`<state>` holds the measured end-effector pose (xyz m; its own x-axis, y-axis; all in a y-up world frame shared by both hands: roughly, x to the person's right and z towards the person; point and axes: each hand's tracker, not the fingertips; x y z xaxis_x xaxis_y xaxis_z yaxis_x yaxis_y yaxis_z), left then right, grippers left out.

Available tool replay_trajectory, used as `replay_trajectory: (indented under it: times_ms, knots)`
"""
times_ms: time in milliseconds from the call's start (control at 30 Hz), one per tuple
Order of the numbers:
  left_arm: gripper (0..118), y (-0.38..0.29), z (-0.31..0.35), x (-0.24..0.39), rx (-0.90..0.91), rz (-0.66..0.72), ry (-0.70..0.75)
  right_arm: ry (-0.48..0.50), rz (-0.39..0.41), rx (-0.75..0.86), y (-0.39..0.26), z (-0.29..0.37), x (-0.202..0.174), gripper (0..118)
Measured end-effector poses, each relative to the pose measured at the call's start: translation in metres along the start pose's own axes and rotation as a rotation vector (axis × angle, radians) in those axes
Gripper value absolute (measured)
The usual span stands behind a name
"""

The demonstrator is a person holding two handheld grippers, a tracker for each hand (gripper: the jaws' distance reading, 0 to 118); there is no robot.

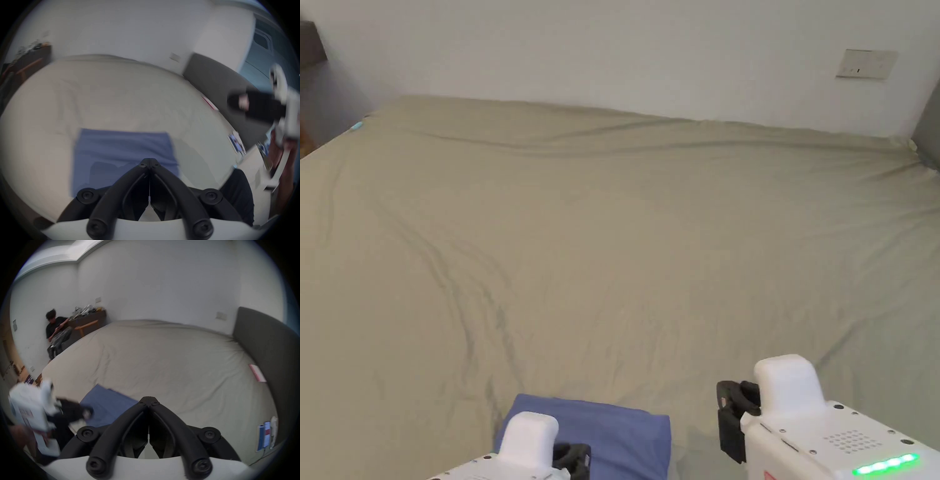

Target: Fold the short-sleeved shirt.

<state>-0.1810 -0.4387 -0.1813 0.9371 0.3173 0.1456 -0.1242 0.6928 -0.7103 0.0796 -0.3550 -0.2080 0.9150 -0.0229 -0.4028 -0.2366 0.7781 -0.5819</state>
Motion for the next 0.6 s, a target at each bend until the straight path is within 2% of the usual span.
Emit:
replay_trajectory:
  times_ms: [100, 233, 333, 367, 400, 433, 467, 500, 533, 567, 600]
  knots:
    - [0, 0.011, 0.013, -0.044, 0.053, 0.022, 0.113, 0.077, 0.064, -0.116, -0.022, -0.051, -0.021, 2]
    - [0, 0.013, 0.022, -0.088, 0.054, 0.099, 0.151, 0.105, 0.173, -0.297, -0.062, -0.111, -0.038, 2]
    - [0, 0.011, 0.021, -0.11, 0.041, 0.127, 0.148, 0.108, 0.161, -0.466, -0.089, -0.149, -0.035, 2]
    - [0, 0.01, 0.02, -0.115, 0.028, 0.14, 0.137, 0.1, 0.169, -0.487, -0.095, -0.156, -0.033, 2]
    - [4, 0.01, 0.016, -0.121, -0.002, 0.16, 0.1, 0.105, 0.171, -0.423, -0.091, -0.153, -0.03, 2]
    - [13, 0.011, 0.012, -0.127, -0.03, 0.175, 0.053, 0.112, 0.172, -0.425, -0.082, -0.146, -0.035, 2]
    - [31, 0.012, 0.006, -0.134, -0.061, 0.199, 0.003, 0.124, 0.174, -0.447, -0.079, -0.147, -0.033, 2]
    - [70, 0.012, 0.0, -0.143, -0.1, 0.24, -0.057, 0.135, 0.17, -0.454, -0.08, -0.148, -0.028, 2]
    - [98, 0.014, -0.009, -0.151, -0.144, 0.28, -0.104, 0.144, 0.164, -0.455, -0.081, -0.15, -0.025, 2]
    - [98, 0.014, -0.02, -0.158, -0.19, 0.322, -0.155, 0.153, 0.158, -0.453, -0.079, -0.145, -0.027, 2]
    - [106, 0.014, -0.031, -0.163, -0.199, 0.357, -0.201, 0.159, 0.152, -0.45, -0.08, -0.144, -0.025, 2]
